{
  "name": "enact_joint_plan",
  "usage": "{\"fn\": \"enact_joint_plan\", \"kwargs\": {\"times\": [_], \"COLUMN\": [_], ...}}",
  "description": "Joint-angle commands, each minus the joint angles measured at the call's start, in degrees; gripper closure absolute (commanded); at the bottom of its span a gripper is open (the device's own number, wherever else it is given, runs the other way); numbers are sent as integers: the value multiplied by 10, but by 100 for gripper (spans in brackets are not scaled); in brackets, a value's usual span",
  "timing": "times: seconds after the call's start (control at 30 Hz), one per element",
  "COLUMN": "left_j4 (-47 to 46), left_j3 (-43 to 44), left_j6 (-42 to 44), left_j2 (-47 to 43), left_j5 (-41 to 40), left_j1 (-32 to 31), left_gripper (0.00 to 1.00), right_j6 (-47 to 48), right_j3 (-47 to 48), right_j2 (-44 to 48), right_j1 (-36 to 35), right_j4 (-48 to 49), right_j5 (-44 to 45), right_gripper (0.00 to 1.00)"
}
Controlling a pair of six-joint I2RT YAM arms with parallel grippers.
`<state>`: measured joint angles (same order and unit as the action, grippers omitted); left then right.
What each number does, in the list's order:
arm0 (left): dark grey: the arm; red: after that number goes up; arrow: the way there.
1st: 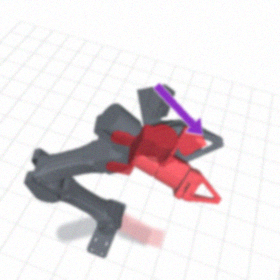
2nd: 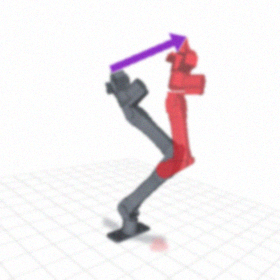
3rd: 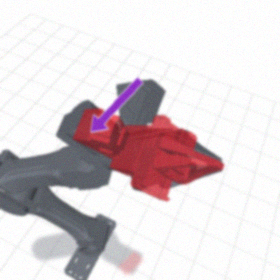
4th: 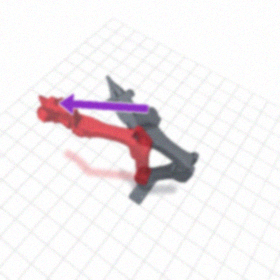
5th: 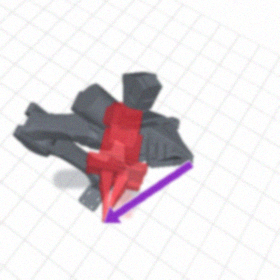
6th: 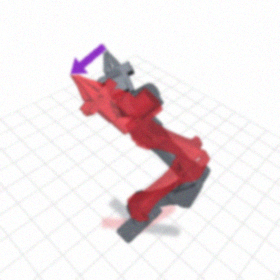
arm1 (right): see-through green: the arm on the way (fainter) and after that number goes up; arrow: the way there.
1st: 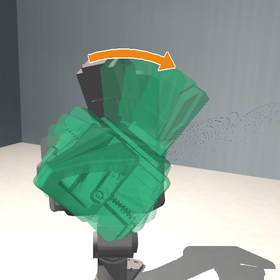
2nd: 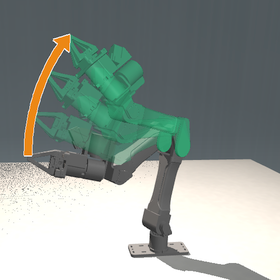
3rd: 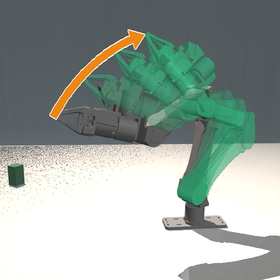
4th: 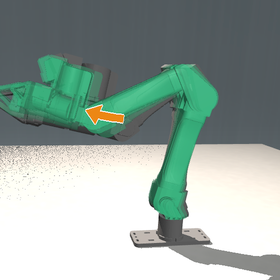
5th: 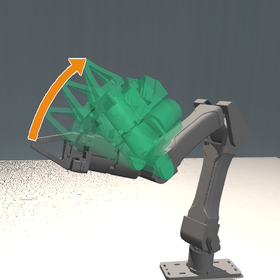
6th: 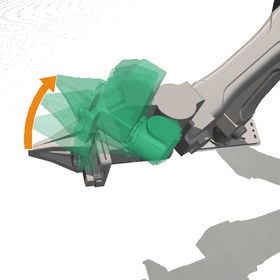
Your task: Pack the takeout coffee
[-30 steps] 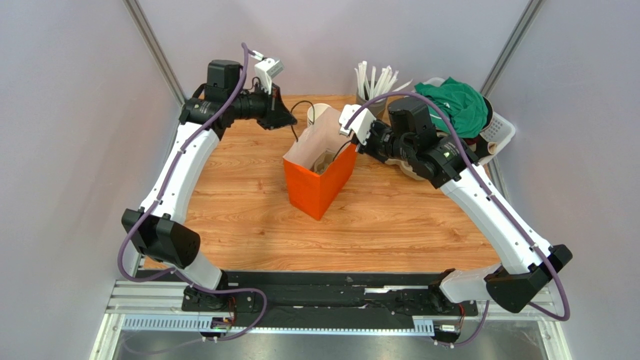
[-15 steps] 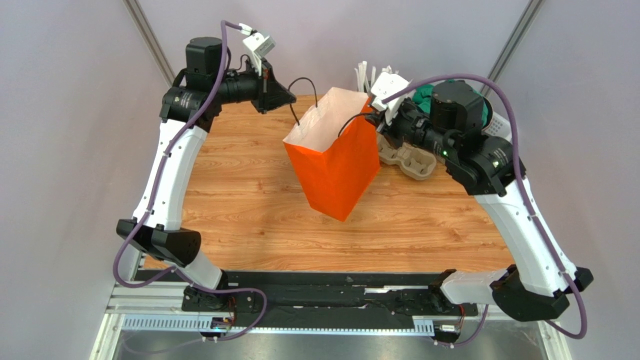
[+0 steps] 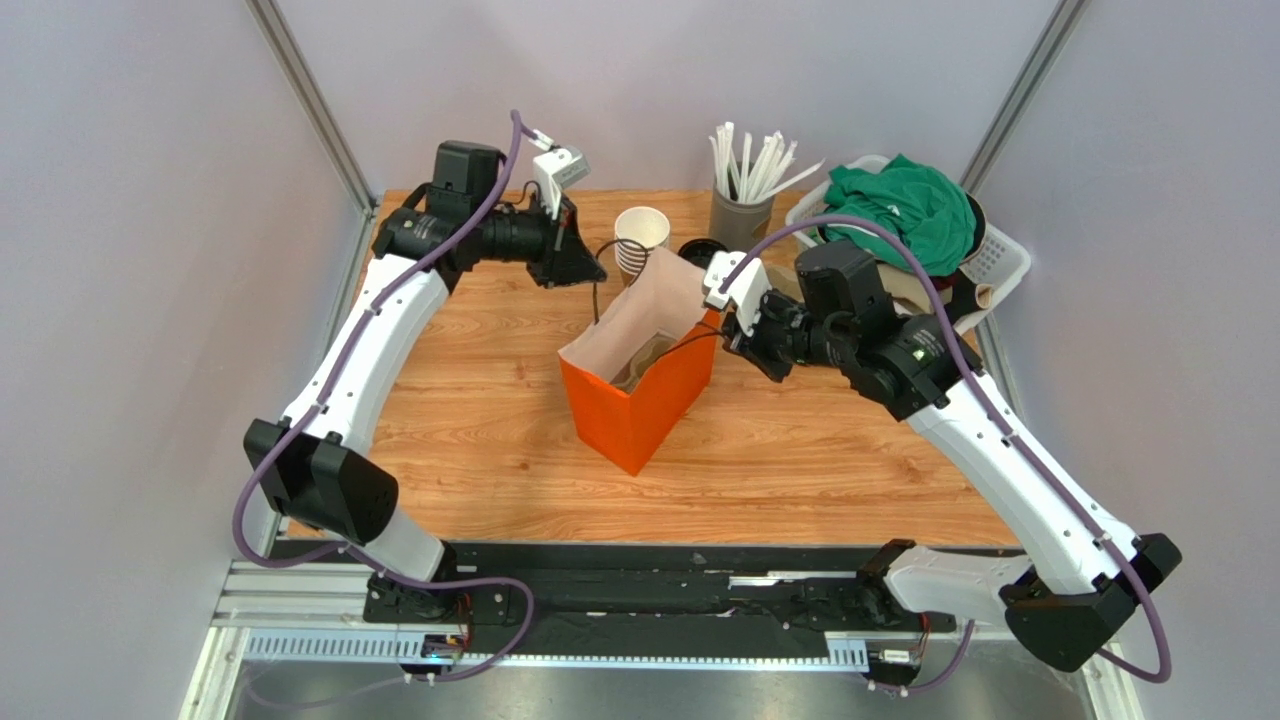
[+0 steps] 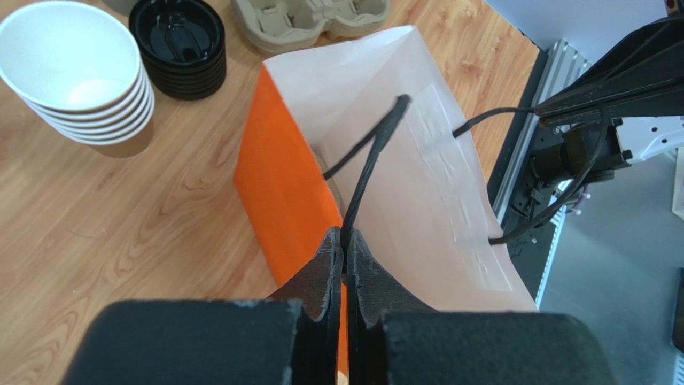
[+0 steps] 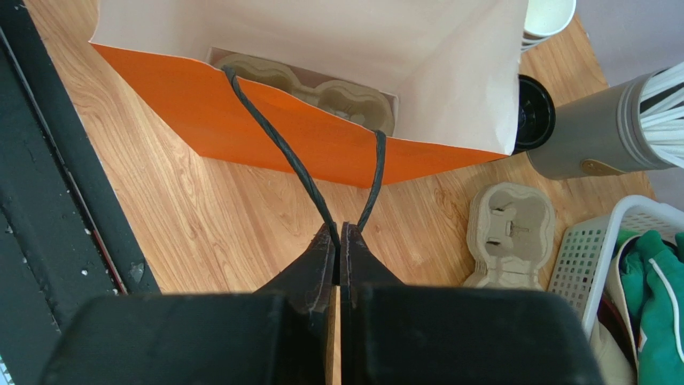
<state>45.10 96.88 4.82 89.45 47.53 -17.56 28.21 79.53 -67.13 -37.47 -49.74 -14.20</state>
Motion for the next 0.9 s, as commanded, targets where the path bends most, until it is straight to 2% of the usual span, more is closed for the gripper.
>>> {"fn": "enact_joint_plan", "kwargs": {"times": [0.0, 0.13, 0.23, 0.5, 0.63, 0.87], "left_j4": [-22, 5, 10, 16, 23, 82], "left_j3": [55, 134, 140, 32, -44, -80], "left_j6": [34, 43, 55, 125, 163, 237], "left_j2": [-36, -25, -32, -77, -121, -147], "left_j5": [-1, -5, 7, 49, 56, 69], "left_j1": [-3, -3, -3, -4, -5, -10], "left_gripper": [98, 98, 98, 98, 98, 98], "right_j6": [-10, 6, 36, 51, 49, 48], "right_j3": [35, 47, 27, -145, -183, -198], "right_j2": [22, 19, 31, 53, 59, 63], "right_j1": [-7, -17, -41, -122, -143, -152], "right_j4": [10, -24, -61, -56, -49, -39], "right_j5": [-30, -57, -63, -32, -22, -20], "right_gripper": [98, 98, 97, 97, 97, 97]}}
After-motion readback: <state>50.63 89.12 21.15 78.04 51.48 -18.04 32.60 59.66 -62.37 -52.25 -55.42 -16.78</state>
